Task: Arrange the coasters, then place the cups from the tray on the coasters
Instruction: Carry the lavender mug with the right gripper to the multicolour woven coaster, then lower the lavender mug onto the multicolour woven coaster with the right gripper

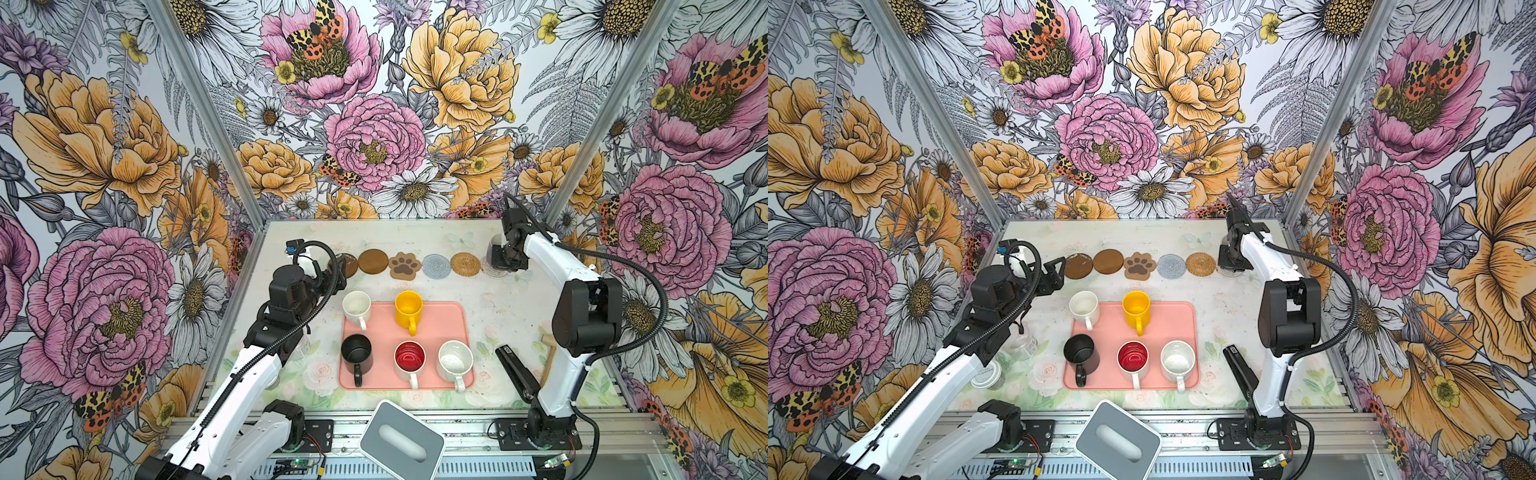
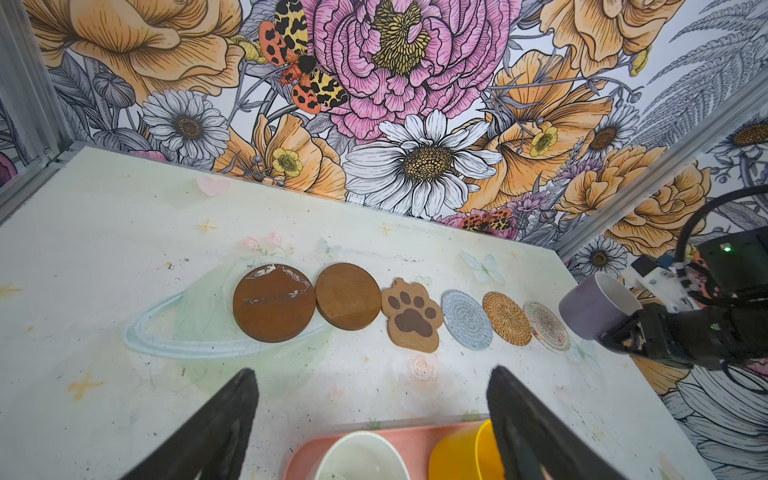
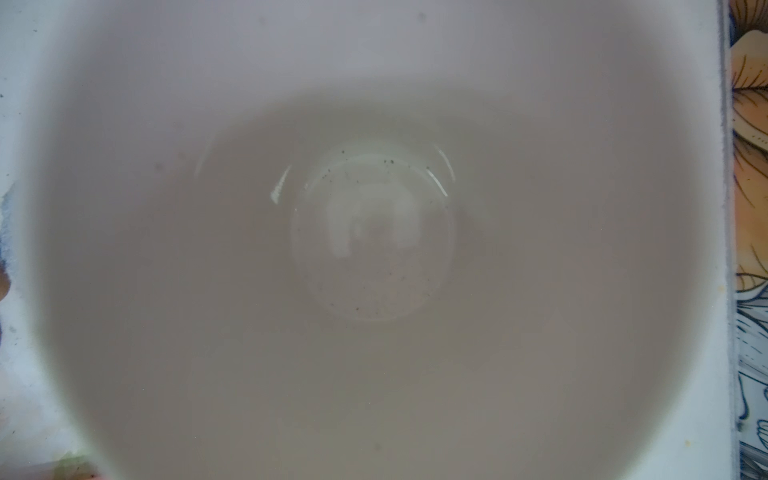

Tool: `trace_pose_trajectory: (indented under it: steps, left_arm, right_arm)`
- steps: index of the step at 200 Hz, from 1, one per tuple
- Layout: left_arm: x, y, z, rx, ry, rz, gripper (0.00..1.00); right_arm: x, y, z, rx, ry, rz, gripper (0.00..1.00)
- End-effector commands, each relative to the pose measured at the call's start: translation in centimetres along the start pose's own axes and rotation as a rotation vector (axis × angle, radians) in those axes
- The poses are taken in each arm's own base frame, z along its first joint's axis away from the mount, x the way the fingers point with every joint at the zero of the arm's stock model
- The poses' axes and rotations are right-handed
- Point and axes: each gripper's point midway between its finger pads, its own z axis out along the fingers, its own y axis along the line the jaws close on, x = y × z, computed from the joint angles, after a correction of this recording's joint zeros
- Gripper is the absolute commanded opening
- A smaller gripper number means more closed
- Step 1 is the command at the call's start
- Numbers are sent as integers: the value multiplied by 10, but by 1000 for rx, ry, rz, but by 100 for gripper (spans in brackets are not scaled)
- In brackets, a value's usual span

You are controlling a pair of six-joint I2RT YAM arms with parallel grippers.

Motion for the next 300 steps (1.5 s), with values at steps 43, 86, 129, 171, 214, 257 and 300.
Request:
trace_pose_trajectory:
  steps: [43, 86, 129, 171, 214, 257, 300]
  left_arm:
    - [1, 0, -4, 11, -2, -11, 88]
    - [-1, 1, -6, 8, -12, -10, 88]
    - [-2, 0, -6, 10, -13, -9, 88]
    - [-4, -1, -6, 18, -21, -10, 88]
    - [-3, 0, -6, 15, -21, -9, 88]
    - [-4, 0, -7, 14, -23, -7, 88]
    - [-4, 0, -8, 13, -25, -6, 88]
  right_arm:
    - [-42, 2, -1, 3, -92, 4, 0]
    - [-34, -1, 16, 27, -50, -1, 0]
    - [-31, -5, 23, 53, -35, -5, 0]
    - [-26, -8, 32, 65, -14, -10, 0]
    - [-26, -7, 38, 63, -4, -7, 0]
    - [-27, -9, 41, 74, -5, -2, 0]
    - [-26, -9, 44, 76, 2, 4, 0]
